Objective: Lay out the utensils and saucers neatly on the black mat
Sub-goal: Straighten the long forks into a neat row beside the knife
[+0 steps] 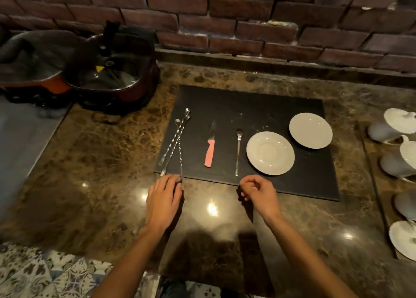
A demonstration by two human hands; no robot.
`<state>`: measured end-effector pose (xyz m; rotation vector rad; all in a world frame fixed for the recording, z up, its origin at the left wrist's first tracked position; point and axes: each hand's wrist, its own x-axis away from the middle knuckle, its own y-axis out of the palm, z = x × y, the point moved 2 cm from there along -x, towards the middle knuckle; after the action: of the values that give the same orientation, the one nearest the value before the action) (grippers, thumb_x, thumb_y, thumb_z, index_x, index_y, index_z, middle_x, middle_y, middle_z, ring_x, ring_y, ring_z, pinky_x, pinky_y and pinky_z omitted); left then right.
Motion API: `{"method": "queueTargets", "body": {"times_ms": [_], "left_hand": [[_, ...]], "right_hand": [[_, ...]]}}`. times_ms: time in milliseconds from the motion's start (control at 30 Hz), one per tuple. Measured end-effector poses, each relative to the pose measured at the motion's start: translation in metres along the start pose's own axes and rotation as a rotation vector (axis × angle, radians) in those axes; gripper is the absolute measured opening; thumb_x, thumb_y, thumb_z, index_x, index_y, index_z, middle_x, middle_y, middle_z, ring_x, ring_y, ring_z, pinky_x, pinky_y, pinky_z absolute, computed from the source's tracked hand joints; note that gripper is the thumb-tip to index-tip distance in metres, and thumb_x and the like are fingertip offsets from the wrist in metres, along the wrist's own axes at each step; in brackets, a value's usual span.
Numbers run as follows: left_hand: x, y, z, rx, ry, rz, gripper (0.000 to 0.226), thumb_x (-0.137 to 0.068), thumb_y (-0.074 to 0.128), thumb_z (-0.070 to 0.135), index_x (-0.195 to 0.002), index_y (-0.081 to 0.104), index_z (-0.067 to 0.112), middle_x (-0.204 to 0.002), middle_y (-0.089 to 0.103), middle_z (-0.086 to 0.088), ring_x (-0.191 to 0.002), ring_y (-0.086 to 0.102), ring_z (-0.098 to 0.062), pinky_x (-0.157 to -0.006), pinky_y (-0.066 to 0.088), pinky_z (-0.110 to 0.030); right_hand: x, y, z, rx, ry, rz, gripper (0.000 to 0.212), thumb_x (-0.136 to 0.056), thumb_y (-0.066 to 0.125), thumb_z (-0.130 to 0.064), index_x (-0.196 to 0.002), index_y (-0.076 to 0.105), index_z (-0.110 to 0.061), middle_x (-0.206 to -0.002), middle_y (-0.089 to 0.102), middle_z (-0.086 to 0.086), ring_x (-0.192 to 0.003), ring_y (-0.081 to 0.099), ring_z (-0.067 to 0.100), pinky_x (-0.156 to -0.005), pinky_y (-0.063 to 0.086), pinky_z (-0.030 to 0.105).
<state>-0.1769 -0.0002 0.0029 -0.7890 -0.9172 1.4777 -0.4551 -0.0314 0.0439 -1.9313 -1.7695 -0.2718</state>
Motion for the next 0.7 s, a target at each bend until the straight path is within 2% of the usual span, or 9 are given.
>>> {"method": "queueTargets", "body": {"times_ms": [167, 267, 400, 533, 600, 700], "left_hand": [[-0.036, -0.023, -0.051, 0.024, 0.011, 0.014, 0.041, -0.103, 0.041, 0.034, -0.129, 0.066, 0.014, -0.125, 0.066, -0.004, -0.116, 0.062, -0.028, -0.098, 0.046, -0.043], [-0.051, -0.029, -0.087, 0.004, 0.039, -0.01, 0.047, -0.103, 0.034, 0.037, -0.127, 0.068, 0.016, -0.127, 0.066, -0.004, -0.117, 0.062, -0.029, -0.096, 0.044, -0.043], [-0.075, -0.039, -0.136, -0.069, 0.046, -0.014, 0.057, -0.102, 0.027, 0.041, -0.133, 0.067, 0.016, -0.14, 0.063, -0.01, -0.128, 0.059, -0.033, -0.105, 0.044, -0.047], [-0.114, -0.04, -0.164, -0.113, 0.136, 0.003, 0.052, -0.104, 0.031, 0.036, -0.139, 0.064, 0.017, -0.148, 0.059, -0.011, -0.135, 0.056, -0.034, -0.111, 0.041, -0.052], [-0.134, -0.036, -0.167, -0.143, 0.198, 0.0, 0.05, -0.106, 0.033, 0.037, -0.147, 0.058, 0.024, -0.157, 0.051, -0.007, -0.143, 0.049, -0.032, -0.118, 0.035, -0.054], [-0.162, -0.026, -0.166, -0.195, 0.179, -0.056, 0.055, -0.107, 0.023, 0.048, -0.161, 0.03, 0.04, -0.174, 0.018, 0.001, -0.16, 0.018, -0.023, -0.128, 0.011, -0.055]], "right_hand": [[-0.005, 0.067, -0.01, -0.019, -0.018, 0.018, 0.01, -0.091, 0.063, -0.003, -0.088, 0.071, -0.008, -0.066, 0.066, 0.008, -0.06, 0.063, 0.013, -0.054, 0.052, 0.018], [-0.009, 0.104, -0.009, -0.059, -0.012, 0.064, 0.009, -0.091, 0.063, 0.0, -0.088, 0.07, -0.005, -0.066, 0.064, 0.01, -0.057, 0.061, 0.011, -0.051, 0.05, 0.017], [-0.022, 0.149, -0.012, -0.067, -0.004, 0.106, 0.007, -0.09, 0.064, 0.0, -0.088, 0.07, -0.003, -0.065, 0.064, 0.009, -0.055, 0.062, 0.012, -0.05, 0.051, 0.019], [-0.044, 0.177, -0.019, -0.019, -0.016, 0.132, 0.007, -0.09, 0.065, -0.003, -0.088, 0.07, -0.007, -0.066, 0.066, 0.008, -0.058, 0.063, 0.016, -0.054, 0.052, 0.023], [-0.056, 0.185, -0.022, -0.005, -0.021, 0.149, 0.006, -0.09, 0.067, -0.004, -0.088, 0.07, -0.008, -0.067, 0.067, 0.008, -0.057, 0.064, 0.014, -0.054, 0.052, 0.023], [-0.072, 0.194, -0.026, 0.022, -0.031, 0.158, 0.005, -0.09, 0.067, -0.006, -0.088, 0.07, -0.01, -0.067, 0.069, 0.005, -0.057, 0.065, 0.011, -0.055, 0.053, 0.023]]}}
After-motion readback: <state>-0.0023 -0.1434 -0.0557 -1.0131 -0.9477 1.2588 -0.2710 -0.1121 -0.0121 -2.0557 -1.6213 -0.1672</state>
